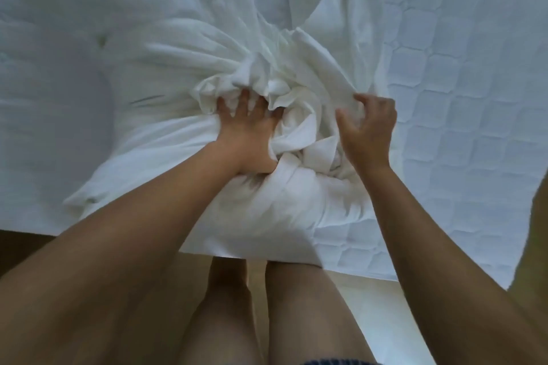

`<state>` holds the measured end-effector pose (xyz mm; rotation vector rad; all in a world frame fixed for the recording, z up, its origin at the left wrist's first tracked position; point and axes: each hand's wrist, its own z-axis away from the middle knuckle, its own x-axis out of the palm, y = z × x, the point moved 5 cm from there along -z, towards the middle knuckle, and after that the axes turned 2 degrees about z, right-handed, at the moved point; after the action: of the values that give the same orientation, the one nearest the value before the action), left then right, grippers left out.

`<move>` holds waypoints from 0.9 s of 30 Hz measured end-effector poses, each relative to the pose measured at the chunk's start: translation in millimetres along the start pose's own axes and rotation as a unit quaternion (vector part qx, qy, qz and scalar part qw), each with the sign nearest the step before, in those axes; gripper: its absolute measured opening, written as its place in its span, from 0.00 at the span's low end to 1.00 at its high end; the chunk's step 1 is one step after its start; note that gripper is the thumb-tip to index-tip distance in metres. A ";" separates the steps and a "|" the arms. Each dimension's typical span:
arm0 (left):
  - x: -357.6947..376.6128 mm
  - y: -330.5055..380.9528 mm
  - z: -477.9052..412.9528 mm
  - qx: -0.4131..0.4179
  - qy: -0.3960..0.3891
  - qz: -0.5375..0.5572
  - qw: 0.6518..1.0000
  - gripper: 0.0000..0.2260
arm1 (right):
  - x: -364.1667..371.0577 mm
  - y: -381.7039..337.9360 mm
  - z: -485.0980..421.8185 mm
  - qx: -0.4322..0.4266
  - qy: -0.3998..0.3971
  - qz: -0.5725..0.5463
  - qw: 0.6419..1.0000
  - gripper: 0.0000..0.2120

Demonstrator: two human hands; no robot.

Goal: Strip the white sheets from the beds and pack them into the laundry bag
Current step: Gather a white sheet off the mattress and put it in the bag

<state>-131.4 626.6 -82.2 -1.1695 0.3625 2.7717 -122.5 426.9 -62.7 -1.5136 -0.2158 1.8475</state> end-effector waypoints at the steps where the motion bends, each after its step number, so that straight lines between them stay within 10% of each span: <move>1: 0.9 3.0 -1.7 0.001 0.001 -0.009 1.000 0.45 | -3.9 14.6 -1.4 0.045 0.023 0.034 0.998 0.29; 4: 0.5 6.1 -5.0 0.018 -0.004 -0.036 0.999 0.41 | -2.6 43.3 -9.1 0.205 -0.025 -0.014 0.978 0.45; 8: -2.9 3.8 -10.3 0.043 -0.026 -0.055 0.997 0.42 | 6.2 13.3 -31.7 0.159 -0.097 -0.150 0.971 0.53; 14: -7.7 0.3 -10.8 0.057 -0.019 -0.070 0.996 0.37 | 15.0 -52.8 -19.0 0.086 -0.153 -0.247 0.953 0.13; 22: -57.4 -34.0 60.0 0.068 -0.019 -0.002 0.998 0.27 | 25.3 -120.1 54.7 -0.196 -0.159 -0.092 0.963 0.11; 27: -118.8 -45.6 103.0 0.086 0.354 0.031 0.931 0.18 | 72.4 -132.0 88.0 -0.287 -0.246 0.027 0.925 0.27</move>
<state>-110.9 696.4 64.6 -2.0977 0.6907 2.1937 -149.5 594.1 -21.2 -1.3790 -1.0400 2.3127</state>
